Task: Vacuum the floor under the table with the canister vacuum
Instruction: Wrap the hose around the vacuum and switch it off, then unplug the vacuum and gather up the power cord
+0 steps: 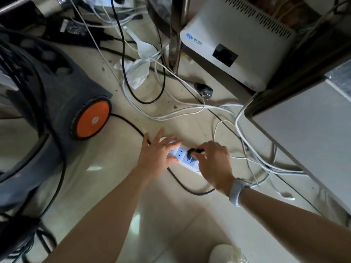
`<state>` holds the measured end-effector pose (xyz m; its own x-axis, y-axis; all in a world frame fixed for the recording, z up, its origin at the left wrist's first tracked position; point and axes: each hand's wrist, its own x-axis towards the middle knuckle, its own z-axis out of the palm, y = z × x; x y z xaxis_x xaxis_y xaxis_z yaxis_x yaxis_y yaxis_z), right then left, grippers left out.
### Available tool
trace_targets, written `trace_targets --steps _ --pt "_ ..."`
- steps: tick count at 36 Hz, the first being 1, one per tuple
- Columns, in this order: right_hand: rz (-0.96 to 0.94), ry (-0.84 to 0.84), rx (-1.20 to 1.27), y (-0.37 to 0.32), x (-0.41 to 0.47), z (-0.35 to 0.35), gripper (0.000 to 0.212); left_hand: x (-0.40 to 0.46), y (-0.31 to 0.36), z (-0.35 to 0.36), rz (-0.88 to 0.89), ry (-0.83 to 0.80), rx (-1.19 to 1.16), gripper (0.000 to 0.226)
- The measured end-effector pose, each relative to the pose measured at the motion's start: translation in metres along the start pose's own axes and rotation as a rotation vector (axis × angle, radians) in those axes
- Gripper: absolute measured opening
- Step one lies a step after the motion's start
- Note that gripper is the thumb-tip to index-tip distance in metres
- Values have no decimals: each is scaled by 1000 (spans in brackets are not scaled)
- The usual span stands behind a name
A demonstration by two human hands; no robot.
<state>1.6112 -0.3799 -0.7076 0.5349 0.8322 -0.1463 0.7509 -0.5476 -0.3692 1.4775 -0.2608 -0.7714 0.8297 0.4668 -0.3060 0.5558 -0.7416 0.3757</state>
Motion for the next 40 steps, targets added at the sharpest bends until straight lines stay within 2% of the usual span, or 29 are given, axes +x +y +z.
trace_targets --steps 2,4,6,8,11,13,15,19,23,28,32,35,38,40 --pt "-96 67 43 -9 4 -9 26 5 -1 -1 -14 -36 11 61" --pt "-190 50 39 -16 3 -19 35 7 -1 -1 -3 -43 19 61" --pt "-153 -58 6 -14 -5 -22 39 1 0 2 50 34 12 59" --pt "-65 -120 6 -7 -17 -20 29 -9 -6 11 50 140 -35 62" --pt "73 -123 125 3 -35 -16 21 -28 -22 20 -218 204 -141 54" --pt "128 -145 161 1 -37 -11 21 -39 -36 19 -309 293 -73 44" --pt "125 -164 168 -6 -33 -5 20 -45 -49 15 -296 278 -9 43" --pt "82 -181 180 -26 -13 -4 21 -53 -66 4 -163 193 80 49" --pt "71 -206 176 -38 -2 -2 20 -60 -68 -8 -124 237 177 26" --pt "48 -299 105 -47 -4 2 23 -58 -79 -5 -58 256 225 30" --pt "71 -416 98 -47 -6 3 23 -68 -64 1 -41 398 90 8" --pt "55 -555 46 -46 -8 1 26 -84 -42 -8 -163 450 -138 23" --pt "-34 -628 64 -51 -17 -10 39 -93 -28 -34 -260 449 -253 24" --pt "-78 -729 42 -63 -20 -20 54 -96 -16 -58 -260 460 -315 13"
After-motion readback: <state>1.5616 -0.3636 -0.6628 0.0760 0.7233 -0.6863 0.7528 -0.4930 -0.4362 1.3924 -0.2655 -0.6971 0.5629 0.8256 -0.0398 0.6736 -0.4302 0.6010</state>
